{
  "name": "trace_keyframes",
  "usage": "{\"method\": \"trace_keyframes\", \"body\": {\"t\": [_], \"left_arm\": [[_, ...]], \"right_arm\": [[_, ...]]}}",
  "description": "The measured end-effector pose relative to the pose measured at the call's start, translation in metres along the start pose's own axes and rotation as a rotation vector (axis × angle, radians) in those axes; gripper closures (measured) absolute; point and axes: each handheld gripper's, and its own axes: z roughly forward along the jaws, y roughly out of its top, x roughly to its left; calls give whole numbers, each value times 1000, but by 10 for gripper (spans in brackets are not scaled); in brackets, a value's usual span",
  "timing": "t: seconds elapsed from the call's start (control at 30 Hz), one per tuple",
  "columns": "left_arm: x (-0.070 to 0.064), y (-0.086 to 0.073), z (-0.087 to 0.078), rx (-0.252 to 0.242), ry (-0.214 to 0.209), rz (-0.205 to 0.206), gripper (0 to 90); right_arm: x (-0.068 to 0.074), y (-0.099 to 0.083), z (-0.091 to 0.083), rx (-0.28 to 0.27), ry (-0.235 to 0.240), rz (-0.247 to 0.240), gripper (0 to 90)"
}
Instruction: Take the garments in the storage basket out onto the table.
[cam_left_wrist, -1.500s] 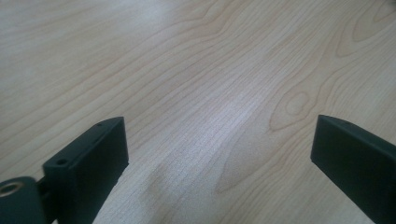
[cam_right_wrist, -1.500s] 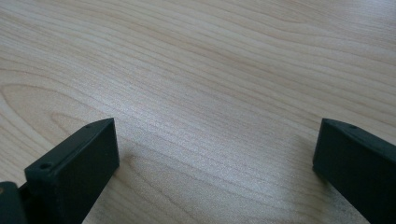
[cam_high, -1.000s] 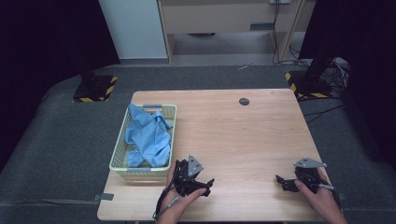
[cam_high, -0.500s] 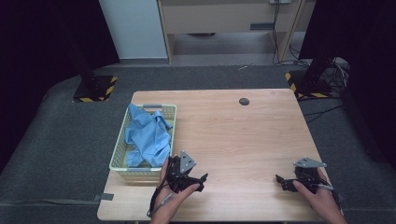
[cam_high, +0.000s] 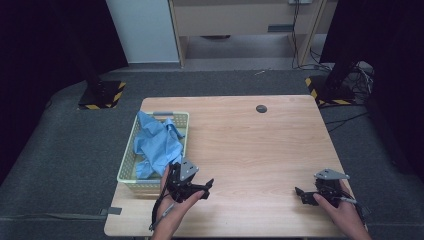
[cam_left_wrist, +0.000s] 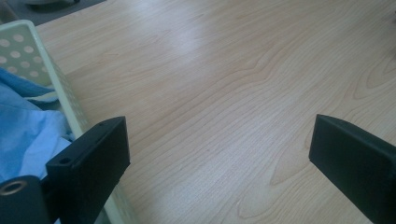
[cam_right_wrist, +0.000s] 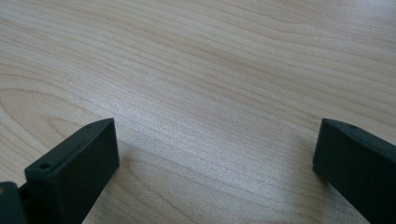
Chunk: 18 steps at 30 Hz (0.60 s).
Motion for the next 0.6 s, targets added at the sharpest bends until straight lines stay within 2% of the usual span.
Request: {"method": "trace_keyframes", "body": {"t": [0.27,0.33,0.47,0.6], "left_arm": [[9,6,-11,2,30,-10,45],[10,6,-12,9,25,-13,44],[11,9,-16,20,30,6,43],[18,10,-21,19,48,4,40]], "right_arm": [[0,0,0,0,0,1,5],[0,0,0,0,0,1,5],[1,1,0,1,-1,3,5],[2,1,1,0,3,-3,5]]}}
